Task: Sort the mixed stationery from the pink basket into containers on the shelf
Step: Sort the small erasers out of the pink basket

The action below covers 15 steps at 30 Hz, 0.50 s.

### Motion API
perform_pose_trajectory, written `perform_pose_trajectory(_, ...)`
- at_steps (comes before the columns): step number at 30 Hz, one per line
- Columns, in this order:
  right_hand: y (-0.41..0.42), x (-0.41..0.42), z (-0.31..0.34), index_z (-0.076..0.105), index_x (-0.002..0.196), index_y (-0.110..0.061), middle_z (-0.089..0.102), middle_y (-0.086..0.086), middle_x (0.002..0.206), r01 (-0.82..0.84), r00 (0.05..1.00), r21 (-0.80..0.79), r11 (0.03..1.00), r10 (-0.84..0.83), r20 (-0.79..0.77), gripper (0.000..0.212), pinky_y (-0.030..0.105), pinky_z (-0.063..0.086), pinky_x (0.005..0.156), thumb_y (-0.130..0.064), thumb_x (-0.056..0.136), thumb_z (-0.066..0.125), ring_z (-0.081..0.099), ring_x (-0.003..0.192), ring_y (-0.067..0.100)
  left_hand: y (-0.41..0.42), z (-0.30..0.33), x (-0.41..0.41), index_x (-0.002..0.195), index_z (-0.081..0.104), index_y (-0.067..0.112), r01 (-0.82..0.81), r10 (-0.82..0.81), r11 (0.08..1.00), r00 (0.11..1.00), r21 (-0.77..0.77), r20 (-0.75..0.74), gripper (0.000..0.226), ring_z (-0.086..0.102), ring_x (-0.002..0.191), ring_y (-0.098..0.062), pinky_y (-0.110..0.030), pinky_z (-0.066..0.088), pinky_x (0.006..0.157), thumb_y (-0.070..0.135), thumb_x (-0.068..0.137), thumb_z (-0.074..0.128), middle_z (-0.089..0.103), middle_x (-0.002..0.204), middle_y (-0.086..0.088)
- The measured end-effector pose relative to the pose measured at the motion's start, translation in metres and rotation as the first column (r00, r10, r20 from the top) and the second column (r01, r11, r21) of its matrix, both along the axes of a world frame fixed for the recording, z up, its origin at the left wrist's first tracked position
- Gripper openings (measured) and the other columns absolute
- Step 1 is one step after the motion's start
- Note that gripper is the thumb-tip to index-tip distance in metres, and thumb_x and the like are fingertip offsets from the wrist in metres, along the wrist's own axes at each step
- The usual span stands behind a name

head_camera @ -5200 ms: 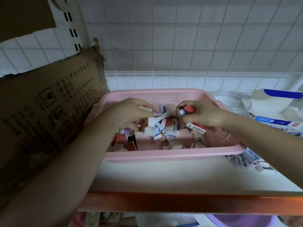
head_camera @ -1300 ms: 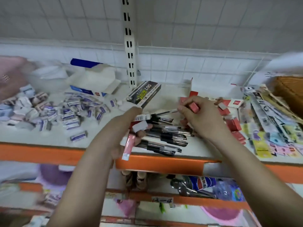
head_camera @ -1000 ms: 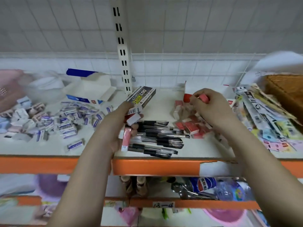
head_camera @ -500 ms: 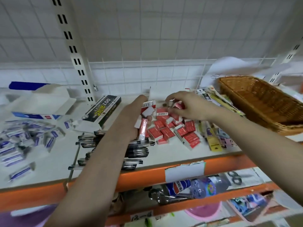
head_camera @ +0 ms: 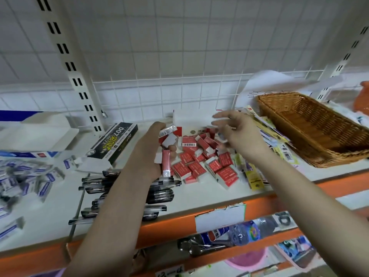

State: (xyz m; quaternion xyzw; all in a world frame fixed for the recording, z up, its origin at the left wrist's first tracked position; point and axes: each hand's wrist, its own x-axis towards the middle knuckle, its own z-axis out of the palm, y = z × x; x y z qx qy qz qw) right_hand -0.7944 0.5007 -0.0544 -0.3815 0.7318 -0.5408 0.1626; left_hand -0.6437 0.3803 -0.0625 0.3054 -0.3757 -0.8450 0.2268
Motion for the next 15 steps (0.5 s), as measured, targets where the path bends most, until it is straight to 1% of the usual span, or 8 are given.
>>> perform_pose_trajectory(2,0.000,0.005,-0.020,0.060,0.094,-0.024,0.069,0.006,0.085,0.089,0.955,0.074,0.993,-0.063,-0.290,0.030,0.028,0.050,0.051,0.000,0.094,0.041,0.063,0.055,0.016,0.000,-0.003,-0.001,0.090,0.052,0.009,-0.047,0.049,0.994,0.999,0.102,-0.015,0.016,0.043,0.035,-0.008,-0.011,0.038,0.035,0.024,0.091,0.050,0.054,0.066,-0.006)
perform_pose_trajectory(3,0.000,0.010,-0.024,0.062,0.095,-0.024,0.069,0.005,0.083,0.109,0.921,0.064,0.992,-0.077,-0.383,0.028,0.031,0.049,0.057,-0.003,0.094,0.043,0.062,0.059,0.019,0.000,-0.003,-0.002,0.091,0.052,0.010,-0.105,0.107,0.983,0.994,0.148,-0.009,0.015,0.044,0.037,-0.008,-0.011,0.039,0.037,0.025,0.090,0.051,0.054,0.064,-0.004)
perform_pose_trajectory(4,0.000,0.018,-0.026,0.064,0.097,-0.023,0.069,0.002,0.083,0.085,0.912,0.040,0.996,-0.061,-0.405,0.023,0.031,0.047,0.063,-0.009,0.096,0.046,0.062,0.065,0.017,0.000,-0.004,-0.003,0.090,0.053,0.012,-0.181,0.182,0.967,0.983,0.178,0.009,0.013,0.046,0.042,-0.008,-0.012,0.041,0.039,0.025,0.090,0.052,0.054,0.065,-0.002)
perform_pose_trajectory(6,0.001,0.042,-0.022,0.065,0.097,-0.023,0.065,-0.012,0.079,-0.101,0.953,0.046,0.994,0.110,-0.284,0.016,0.019,0.042,0.065,-0.028,0.096,0.049,0.058,0.070,0.000,0.004,-0.002,-0.007,0.080,0.053,0.015,-0.309,0.313,0.927,0.949,0.213,0.015,0.016,0.047,0.046,-0.008,-0.014,0.043,0.041,0.026,0.091,0.051,0.051,0.064,0.000)
perform_pose_trajectory(8,-0.002,0.067,-0.020,0.062,0.099,-0.024,0.060,-0.015,0.076,-0.264,0.948,0.104,0.959,0.278,-0.153,0.028,0.009,0.036,0.064,-0.045,0.090,0.046,0.053,0.070,-0.007,0.008,0.000,-0.012,0.070,0.048,0.016,-0.359,0.379,0.902,0.925,0.240,-0.040,0.025,0.047,0.035,-0.009,-0.015,0.044,0.040,0.027,0.092,0.047,0.045,0.057,0.002)
perform_pose_trajectory(10,-0.006,0.079,-0.025,0.062,0.110,-0.018,0.061,-0.005,0.079,-0.246,0.949,0.113,0.963,0.263,-0.174,0.044,0.012,0.036,0.061,-0.052,0.086,0.048,0.052,0.065,-0.001,0.012,-0.002,-0.016,0.066,0.046,0.016,-0.387,0.402,0.899,0.915,0.203,-0.039,0.030,0.049,0.036,-0.011,-0.016,0.044,0.042,0.029,0.092,0.045,0.045,0.053,0.000)
perform_pose_trajectory(11,-0.007,0.080,-0.026,0.062,0.113,-0.016,0.062,-0.001,0.082,-0.205,0.955,0.101,0.974,0.222,-0.199,0.044,0.012,0.037,0.060,-0.050,0.088,0.050,0.052,0.065,0.001,0.015,-0.002,-0.017,0.066,0.047,0.015,-0.399,0.413,0.898,0.910,0.185,-0.038,0.030,0.052,0.042,-0.013,-0.019,0.045,0.046,0.029,0.092,0.045,0.048,0.054,0.000)
perform_pose_trajectory(15,-0.009,0.081,-0.025,0.061,0.122,-0.016,0.061,-0.015,0.096,-0.137,0.977,0.027,0.990,0.140,-0.160,0.042,-0.001,0.036,0.067,-0.040,0.087,0.060,0.049,0.068,-0.020,0.029,0.002,-0.021,0.072,0.060,0.010,-0.300,0.342,0.928,0.921,0.221,-0.185,0.032,0.063,0.056,-0.024,-0.033,0.056,0.057,0.029,0.092,0.045,0.061,0.065,-0.009)
